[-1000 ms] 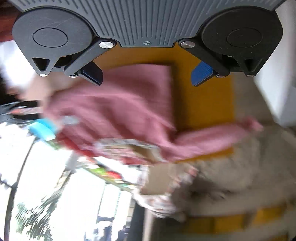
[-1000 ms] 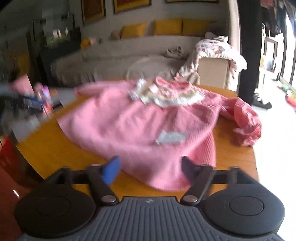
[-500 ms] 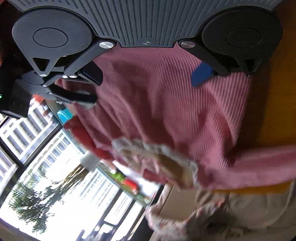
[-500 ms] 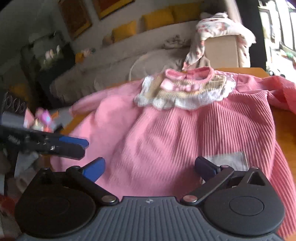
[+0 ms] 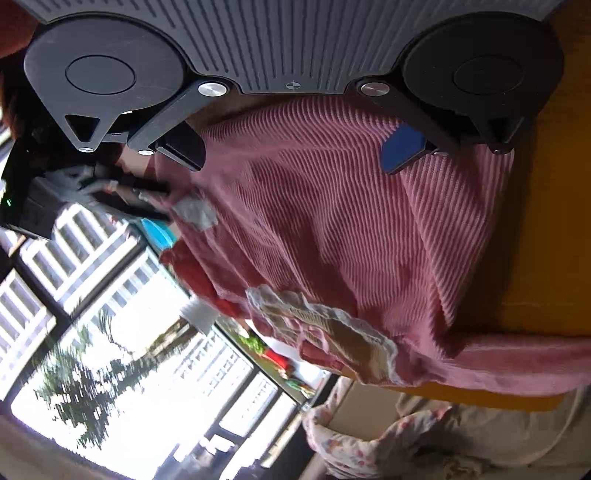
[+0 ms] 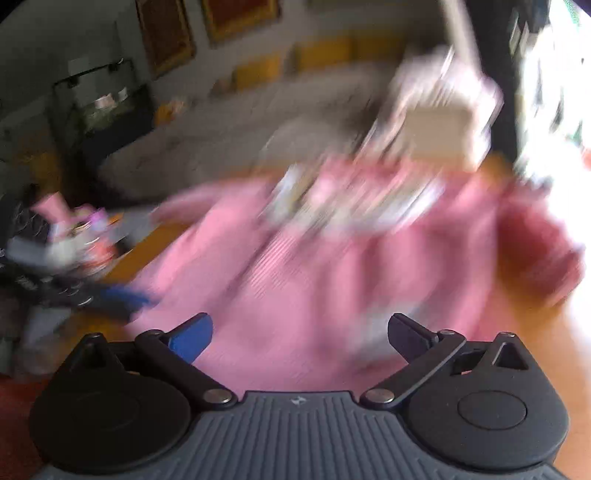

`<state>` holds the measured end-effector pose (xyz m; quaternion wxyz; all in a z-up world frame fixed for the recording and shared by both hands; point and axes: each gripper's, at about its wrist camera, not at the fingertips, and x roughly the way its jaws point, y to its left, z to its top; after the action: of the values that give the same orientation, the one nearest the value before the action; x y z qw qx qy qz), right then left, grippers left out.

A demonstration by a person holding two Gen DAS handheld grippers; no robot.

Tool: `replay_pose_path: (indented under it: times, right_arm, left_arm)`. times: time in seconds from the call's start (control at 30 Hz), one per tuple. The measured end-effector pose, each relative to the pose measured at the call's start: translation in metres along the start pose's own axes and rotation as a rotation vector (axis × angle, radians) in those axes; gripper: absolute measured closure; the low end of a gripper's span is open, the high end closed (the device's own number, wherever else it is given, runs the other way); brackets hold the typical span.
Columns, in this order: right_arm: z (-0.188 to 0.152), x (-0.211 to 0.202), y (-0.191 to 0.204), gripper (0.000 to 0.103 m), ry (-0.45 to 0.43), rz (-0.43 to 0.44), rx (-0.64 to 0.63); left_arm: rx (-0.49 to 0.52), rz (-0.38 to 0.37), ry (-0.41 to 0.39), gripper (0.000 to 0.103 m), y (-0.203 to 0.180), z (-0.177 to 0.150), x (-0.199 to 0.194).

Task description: Fold clothes

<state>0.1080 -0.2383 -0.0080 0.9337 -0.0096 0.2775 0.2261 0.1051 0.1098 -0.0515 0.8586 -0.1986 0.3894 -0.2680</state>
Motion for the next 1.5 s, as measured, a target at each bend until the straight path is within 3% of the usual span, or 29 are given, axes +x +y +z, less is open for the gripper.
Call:
replay_pose_path:
  times: [0.07,0.13,0.23,0.3,0.37,0.47,0.6,0.7,0.8,0.93,1.07,1.13,1.27,1.3,1.33,1.37,1.5]
  right_arm:
    - [0.009,-0.012,-0.023,0.014,-0.049,-0.181,-0.030]
    - [0.013,-0.011,-0.054,0.024,-0.034,-0.308,0.014]
    - [0.010,0.000,-0.098,0.039,0.003,-0.421,0.103]
    - [0.006,0.011,-0.119,0.044,0.008,-0.417,0.181]
    - [0.005,0.027,-0.132,0.046,0.009,-0.404,0.237]
    - [0.014,0.044,-0.142,0.087,0.023,-0.349,0.308]
    - [0.043,0.038,-0.123,0.088,-0.032,-0.249,0.279]
    - [0.055,0.029,-0.090,0.088,-0.017,-0.128,0.192]
    - [0.045,0.030,-0.050,0.082,0.066,-0.065,0.050]
    - [0.018,0.024,0.030,0.073,0.108,0.005,-0.229]
    - [-0.005,0.020,0.094,0.069,0.152,0.237,-0.358]
    - [-0.015,0.027,0.116,0.063,0.147,0.257,-0.437]
    - [-0.019,0.051,0.126,0.058,0.190,0.278,-0.433]
    - [-0.018,0.055,0.126,0.065,0.189,0.269,-0.441]
    - [-0.016,0.058,0.125,0.079,0.181,0.250,-0.451]
    - [-0.011,0.059,0.123,0.101,0.173,0.236,-0.436]
    - [0.039,0.036,0.079,0.101,0.059,0.281,-0.122]
  left_arm:
    - [-0.036,-0.012,-0.017,0.000,0.005,0.002,0.001]
    - [-0.052,-0.015,-0.031,0.000,0.006,0.002,0.001]
    - [-0.072,-0.017,-0.050,0.000,0.006,0.001,0.001]
    - [-0.076,-0.015,-0.054,0.000,0.004,0.000,0.000]
    - [-0.082,-0.016,-0.052,0.000,0.004,-0.001,-0.001]
    - [-0.075,-0.003,-0.019,0.000,0.001,0.001,-0.003]
    - [0.041,0.091,0.033,0.000,-0.012,0.000,-0.010]
    - [0.112,0.143,0.040,0.000,-0.017,-0.005,-0.018]
    - [0.133,0.178,0.025,0.000,-0.016,-0.008,-0.029]
    - [0.125,0.231,-0.029,0.000,-0.011,-0.008,-0.048]
    - [0.146,0.299,-0.078,0.000,-0.009,-0.005,-0.065]
    - [0.168,0.307,-0.086,0.000,-0.012,-0.005,-0.072]
    - [0.229,0.301,-0.077,0.000,-0.022,-0.010,-0.080]
    - [0.245,0.298,-0.070,0.000,-0.025,-0.012,-0.079]
    - [0.260,0.295,-0.062,0.000,-0.026,-0.013,-0.078]
    - [0.273,0.294,-0.054,0.000,-0.028,-0.014,-0.076]
    - [0.329,0.303,-0.023,0.000,-0.036,-0.016,-0.063]
